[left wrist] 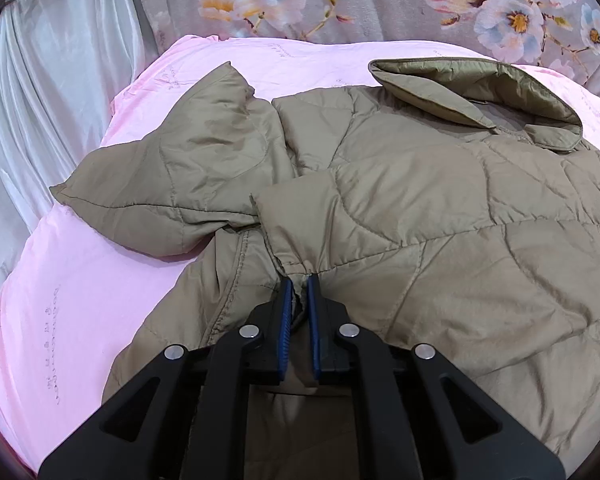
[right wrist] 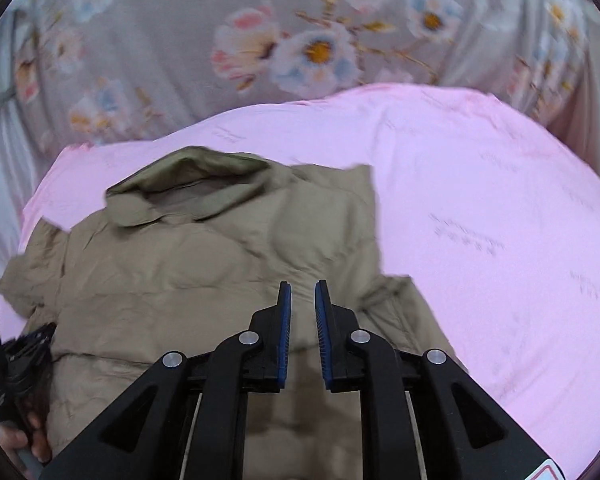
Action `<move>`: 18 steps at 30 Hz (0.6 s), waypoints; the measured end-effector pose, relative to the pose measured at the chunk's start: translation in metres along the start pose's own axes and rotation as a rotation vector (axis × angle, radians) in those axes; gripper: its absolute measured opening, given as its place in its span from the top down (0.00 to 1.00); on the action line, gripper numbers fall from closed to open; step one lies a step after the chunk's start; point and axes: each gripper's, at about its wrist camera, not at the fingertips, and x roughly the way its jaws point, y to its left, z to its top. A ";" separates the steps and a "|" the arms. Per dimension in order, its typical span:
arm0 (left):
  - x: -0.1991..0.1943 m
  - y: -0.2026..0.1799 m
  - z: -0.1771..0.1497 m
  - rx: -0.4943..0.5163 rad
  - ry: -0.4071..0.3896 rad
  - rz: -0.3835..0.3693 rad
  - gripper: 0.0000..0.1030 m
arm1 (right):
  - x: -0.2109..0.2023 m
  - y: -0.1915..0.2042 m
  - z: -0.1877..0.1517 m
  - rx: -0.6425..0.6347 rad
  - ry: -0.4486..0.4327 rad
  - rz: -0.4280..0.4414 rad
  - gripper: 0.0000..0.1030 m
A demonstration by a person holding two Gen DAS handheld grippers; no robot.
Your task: Fold large clothes
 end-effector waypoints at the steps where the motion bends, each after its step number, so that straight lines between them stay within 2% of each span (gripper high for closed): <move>1: 0.000 0.000 0.000 -0.001 0.000 -0.001 0.93 | 0.004 0.013 0.003 -0.043 0.003 0.010 0.87; 4: 0.000 0.001 -0.001 -0.004 0.000 -0.004 0.93 | 0.029 0.038 0.000 -0.122 0.052 0.008 0.87; 7: 0.000 0.001 -0.002 -0.009 -0.002 -0.010 0.92 | 0.061 0.043 -0.015 -0.134 0.152 0.019 0.87; 13: 0.000 0.003 -0.001 -0.028 -0.004 -0.037 0.88 | 0.069 0.045 -0.024 -0.158 0.147 -0.007 0.87; 14: -0.002 0.009 -0.001 -0.060 -0.009 -0.072 0.86 | 0.069 0.046 -0.024 -0.162 0.145 -0.013 0.87; 16: -0.006 0.028 0.001 -0.137 -0.011 -0.163 0.73 | 0.067 0.045 -0.025 -0.157 0.141 -0.012 0.87; 17: -0.009 0.050 0.003 -0.223 -0.009 -0.243 0.68 | 0.067 0.043 -0.025 -0.146 0.139 -0.001 0.87; 18: -0.011 0.068 0.004 -0.288 -0.010 -0.286 0.62 | 0.066 0.042 -0.025 -0.132 0.138 0.010 0.87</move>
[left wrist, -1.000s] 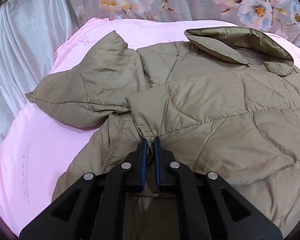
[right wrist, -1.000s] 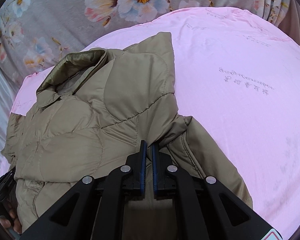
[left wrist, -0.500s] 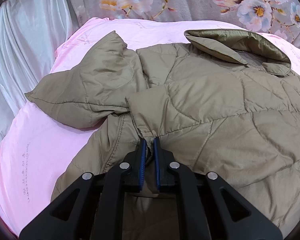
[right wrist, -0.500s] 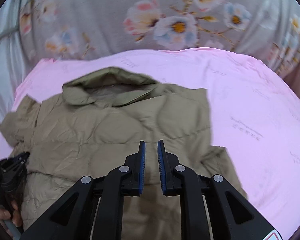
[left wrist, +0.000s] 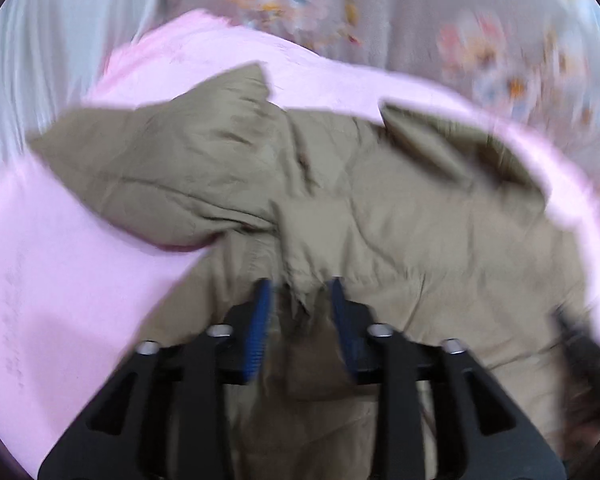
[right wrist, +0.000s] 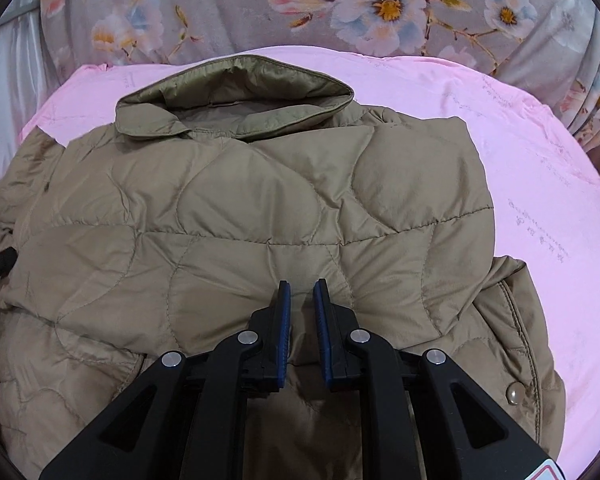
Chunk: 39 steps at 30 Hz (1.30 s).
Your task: Fold large clothes
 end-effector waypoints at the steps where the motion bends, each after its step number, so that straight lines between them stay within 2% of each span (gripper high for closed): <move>1: -0.009 0.018 0.008 -0.067 -0.018 -0.004 0.50 | -0.001 -0.004 0.000 0.021 -0.003 0.020 0.87; 3: -0.025 0.054 0.025 -0.163 -0.090 0.039 0.34 | -0.002 -0.011 0.000 0.067 -0.009 0.056 0.87; 4: -0.030 0.070 0.034 -0.192 -0.118 0.058 0.31 | -0.002 -0.013 0.000 0.081 -0.011 0.066 0.87; 7: -0.034 0.132 0.070 -0.264 -0.171 0.188 0.26 | -0.003 -0.015 0.001 0.093 -0.014 0.074 0.87; 9: -0.021 0.179 0.093 -0.349 -0.135 0.245 0.26 | -0.003 -0.013 0.001 0.089 -0.015 0.067 0.87; 12: 0.010 0.240 0.112 -0.501 -0.066 0.243 0.26 | -0.003 -0.014 0.001 0.090 -0.014 0.070 0.87; 16: 0.045 0.274 0.115 -0.627 0.000 0.148 0.29 | -0.003 -0.013 0.001 0.093 -0.013 0.071 0.87; 17: 0.047 0.275 0.116 -0.641 -0.024 0.153 0.29 | -0.003 -0.013 0.001 0.093 -0.013 0.071 0.87; 18: 0.047 0.273 0.120 -0.625 -0.040 0.163 0.40 | -0.003 -0.012 0.001 0.093 -0.013 0.069 0.87; 19: 0.050 0.266 0.125 -0.592 -0.031 0.156 0.65 | -0.003 -0.013 0.001 0.093 -0.013 0.071 0.87; 21: 0.053 0.258 0.133 -0.546 -0.010 0.174 0.93 | -0.003 -0.013 0.001 0.094 -0.013 0.071 0.87; 25: 0.019 0.217 0.157 -0.377 -0.107 0.226 0.97 | -0.003 -0.015 0.001 0.095 -0.014 0.071 0.87; 28: -0.031 0.160 0.178 -0.244 -0.208 0.190 0.97 | -0.004 -0.016 0.001 0.105 -0.018 0.077 0.87; 31: -0.088 0.087 0.192 -0.096 -0.323 0.129 0.97 | -0.007 -0.020 0.001 0.129 -0.039 0.084 0.80; 33: -0.127 0.029 0.192 0.010 -0.384 0.057 0.97 | -0.016 -0.025 0.000 0.153 -0.073 0.083 0.70; 36: -0.160 -0.047 0.178 0.137 -0.387 -0.066 0.96 | -0.035 -0.026 -0.002 0.168 -0.117 0.069 0.66; 39: -0.166 -0.108 0.143 0.238 -0.338 -0.166 0.95 | -0.058 -0.032 -0.008 0.188 -0.148 0.089 0.61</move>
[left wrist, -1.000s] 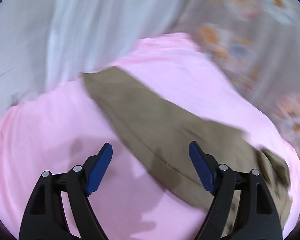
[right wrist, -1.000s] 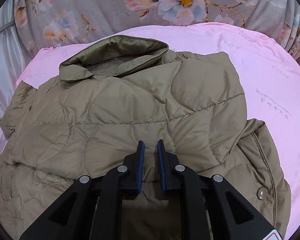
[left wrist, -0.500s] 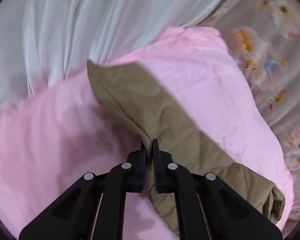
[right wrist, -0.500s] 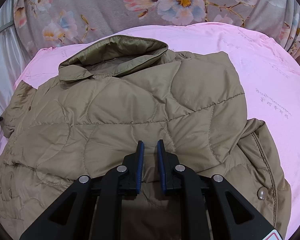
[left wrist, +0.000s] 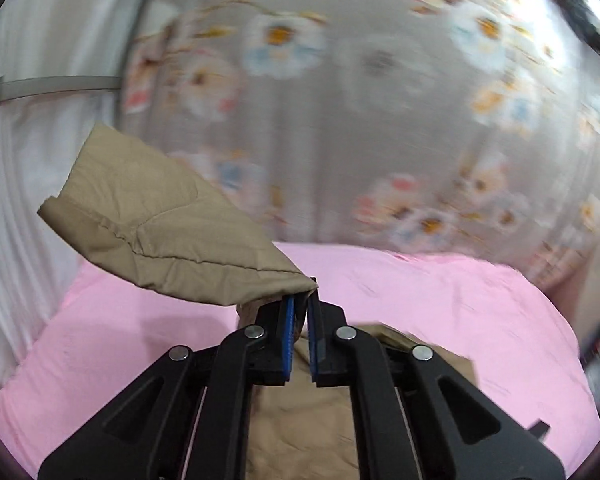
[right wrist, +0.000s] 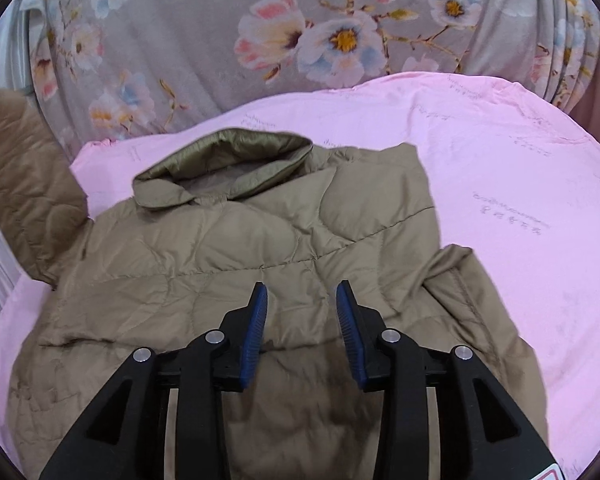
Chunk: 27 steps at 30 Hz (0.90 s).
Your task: Fold large clothes
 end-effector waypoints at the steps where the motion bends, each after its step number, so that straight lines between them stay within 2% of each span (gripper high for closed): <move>1: 0.004 -0.018 -0.011 0.016 0.024 -0.032 0.88 | -0.009 -0.003 -0.001 0.007 -0.010 0.008 0.60; 2: 0.011 -0.041 -0.029 0.040 0.065 -0.088 0.80 | -0.018 -0.007 -0.003 0.006 -0.022 0.012 0.57; 4: 0.023 -0.060 -0.059 0.054 0.122 -0.146 0.23 | -0.032 -0.012 -0.007 -0.005 -0.041 -0.001 0.52; 5: 0.029 -0.069 -0.079 0.052 0.144 -0.178 0.15 | -0.038 -0.015 -0.009 -0.009 -0.047 -0.007 0.49; 9: 0.056 -0.073 -0.140 0.064 0.232 -0.172 0.14 | -0.055 -0.030 -0.016 -0.015 -0.040 -0.009 0.46; 11: 0.064 -0.056 -0.154 0.000 0.276 -0.181 0.14 | -0.059 -0.034 -0.017 -0.012 -0.037 -0.008 0.45; 14: 0.065 -0.013 -0.163 -0.124 0.309 -0.179 0.14 | -0.064 -0.034 -0.016 -0.008 -0.037 0.015 0.41; 18: 0.078 0.043 -0.159 -0.223 0.338 -0.065 0.14 | -0.057 -0.027 -0.006 0.011 -0.004 0.085 0.40; 21: 0.096 0.087 -0.158 -0.324 0.368 -0.003 0.14 | -0.035 -0.022 0.010 0.062 0.056 0.165 0.40; 23: 0.112 0.109 -0.160 -0.396 0.401 0.007 0.15 | -0.014 -0.022 0.024 0.102 0.089 0.182 0.40; 25: 0.127 0.128 -0.168 -0.503 0.451 -0.024 0.16 | 0.005 -0.022 0.033 0.124 0.114 0.165 0.40; 27: 0.141 0.142 -0.178 -0.610 0.501 -0.044 0.22 | 0.024 -0.024 0.040 0.156 0.142 0.160 0.40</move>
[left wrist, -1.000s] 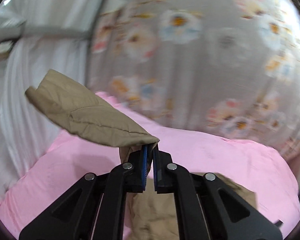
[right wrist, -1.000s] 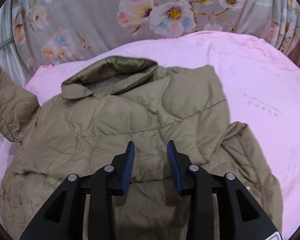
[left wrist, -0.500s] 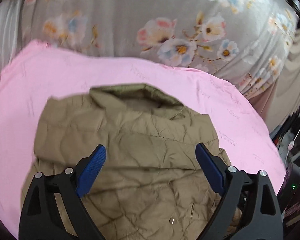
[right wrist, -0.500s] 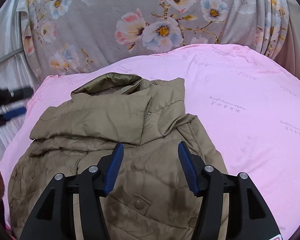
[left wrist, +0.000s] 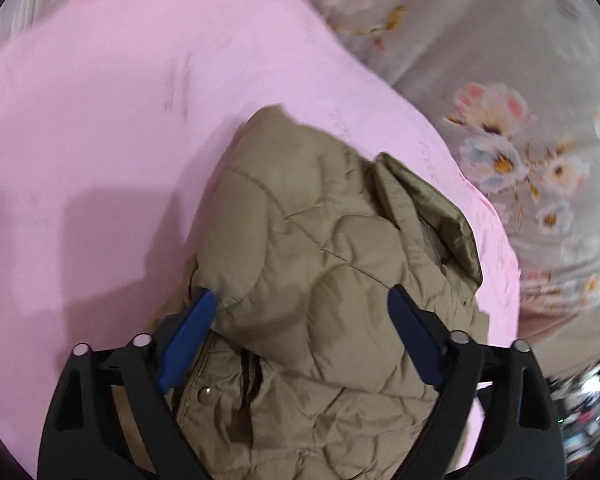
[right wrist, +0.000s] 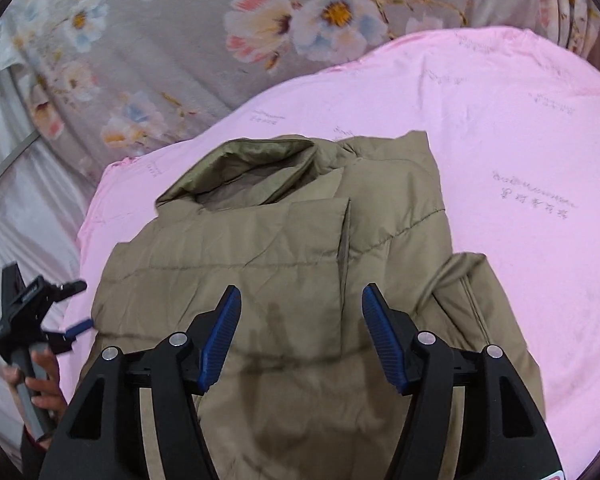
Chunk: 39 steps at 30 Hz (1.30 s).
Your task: Fold large clothes
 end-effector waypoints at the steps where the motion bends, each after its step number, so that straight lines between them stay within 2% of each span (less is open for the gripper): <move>1: 0.003 0.003 0.002 -0.023 0.004 -0.002 0.27 | 0.009 -0.002 0.003 0.021 0.013 -0.006 0.40; 2: 0.005 0.004 0.002 -0.034 -0.002 0.008 0.29 | 0.017 -0.004 0.005 0.029 0.022 -0.023 0.40; 3: 0.005 0.003 0.002 -0.030 -0.005 0.015 0.33 | 0.024 -0.004 0.006 0.028 0.034 -0.035 0.45; 4: 0.006 0.001 0.002 -0.022 -0.008 0.028 0.44 | 0.031 -0.004 0.006 0.023 0.050 -0.036 0.53; 5: 0.006 -0.003 0.001 -0.004 -0.015 0.055 0.53 | 0.037 -0.002 0.007 0.012 0.068 -0.020 0.74; 6: 0.005 -0.006 0.001 0.019 -0.022 0.087 0.75 | 0.040 0.001 0.009 -0.004 0.085 -0.022 0.87; 7: 0.003 -0.009 0.001 0.047 -0.031 0.113 0.82 | 0.038 0.005 0.011 -0.033 0.080 -0.028 0.91; 10: -0.015 -0.019 -0.001 0.094 -0.061 0.123 0.92 | 0.001 0.025 0.022 -0.094 -0.028 0.025 0.95; 12: -0.032 -0.028 -0.006 0.133 -0.098 0.140 0.93 | -0.032 0.039 0.023 -0.137 -0.105 0.064 0.95; 14: -0.044 -0.033 -0.016 0.186 -0.131 0.165 0.93 | -0.056 0.049 0.016 -0.200 -0.160 0.051 0.95; 16: -0.043 -0.031 -0.027 0.227 -0.138 0.214 0.94 | -0.053 0.044 0.003 -0.222 -0.124 0.026 0.95; 18: -0.024 -0.025 -0.039 0.272 -0.108 0.279 0.94 | -0.028 0.031 -0.013 -0.224 -0.050 -0.035 0.95; 21: 0.000 -0.019 -0.052 0.323 -0.115 0.339 0.94 | 0.006 0.010 -0.029 -0.167 0.052 -0.046 0.95; 27: 0.011 -0.027 -0.066 0.420 -0.179 0.427 0.93 | 0.020 0.013 -0.049 -0.214 0.059 -0.095 0.93; 29: 0.008 -0.031 -0.069 0.448 -0.192 0.451 0.92 | 0.019 0.013 -0.048 -0.216 0.059 -0.101 0.88; 30: 0.004 -0.032 -0.069 0.453 -0.195 0.454 0.90 | 0.013 0.013 -0.047 -0.225 0.057 -0.121 0.83; 33: -0.026 -0.037 -0.066 0.465 -0.213 0.470 0.76 | -0.013 0.011 -0.043 -0.227 0.006 -0.151 0.80; 37: -0.064 -0.069 -0.052 0.505 -0.303 0.461 0.73 | -0.052 0.025 -0.017 -0.231 -0.093 -0.117 0.79; 38: -0.069 -0.083 -0.047 0.516 -0.326 0.437 0.69 | -0.056 0.032 -0.009 -0.236 -0.108 -0.092 0.78; 39: -0.068 -0.095 -0.044 0.526 -0.337 0.419 0.61 | -0.055 0.038 -0.003 -0.238 -0.117 -0.071 0.77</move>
